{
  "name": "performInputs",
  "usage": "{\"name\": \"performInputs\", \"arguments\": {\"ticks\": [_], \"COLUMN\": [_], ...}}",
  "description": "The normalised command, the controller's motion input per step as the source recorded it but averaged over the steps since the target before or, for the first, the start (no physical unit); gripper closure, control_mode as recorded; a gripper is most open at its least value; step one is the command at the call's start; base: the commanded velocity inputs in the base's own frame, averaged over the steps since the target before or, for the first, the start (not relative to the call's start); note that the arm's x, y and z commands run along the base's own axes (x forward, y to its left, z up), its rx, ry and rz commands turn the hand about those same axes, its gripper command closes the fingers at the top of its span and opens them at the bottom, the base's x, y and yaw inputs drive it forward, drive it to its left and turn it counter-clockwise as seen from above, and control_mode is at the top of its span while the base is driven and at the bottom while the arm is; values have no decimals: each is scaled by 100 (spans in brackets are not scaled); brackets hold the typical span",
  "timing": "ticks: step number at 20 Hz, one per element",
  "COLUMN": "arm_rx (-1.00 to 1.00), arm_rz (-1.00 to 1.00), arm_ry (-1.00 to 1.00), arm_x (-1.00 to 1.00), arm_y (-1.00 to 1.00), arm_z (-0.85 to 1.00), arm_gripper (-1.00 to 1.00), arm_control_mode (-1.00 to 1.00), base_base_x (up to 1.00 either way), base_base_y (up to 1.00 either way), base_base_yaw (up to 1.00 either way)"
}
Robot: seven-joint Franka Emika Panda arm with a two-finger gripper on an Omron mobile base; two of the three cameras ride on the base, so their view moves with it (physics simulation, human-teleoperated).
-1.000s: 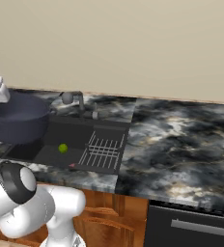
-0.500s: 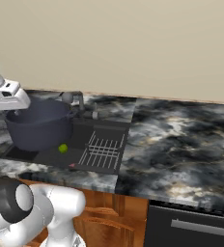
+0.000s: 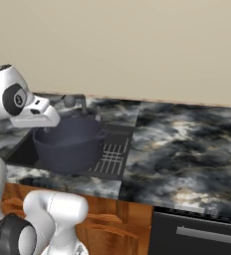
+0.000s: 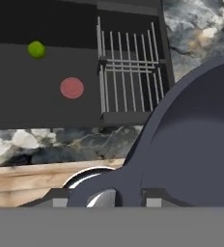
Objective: Dump the lime from the pot into the sink. Then turn on the water and wash the lime. Then turn off the water and put the lime back in the pot.
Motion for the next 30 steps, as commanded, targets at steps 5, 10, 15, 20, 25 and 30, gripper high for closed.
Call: {"name": "performInputs", "arguments": {"ticks": [5, 10, 15, 20, 25, 30], "arm_rx": [0, 0, 0, 0, 0, 0], "arm_rz": [-6, -1, 0, 0, 0, 0], "arm_ry": [-2, -1, -3, -4, -2, 0], "arm_x": [1, 27, 52, 64, 54, 32], "arm_y": [-100, -94, -79, -73, -58, -47], "arm_z": [-28, -23, -15, -8, -12, -23], "arm_gripper": [100, 100, 100, 100, 100, 100], "arm_control_mode": [-100, -100, -100, -100, -100, -100], "base_base_x": [0, 0, 0, 0, 0, 0], "base_base_y": [0, 0, 0, 0, 0, 0], "base_base_yaw": [0, 0, 0, 0, 0, 0]}}
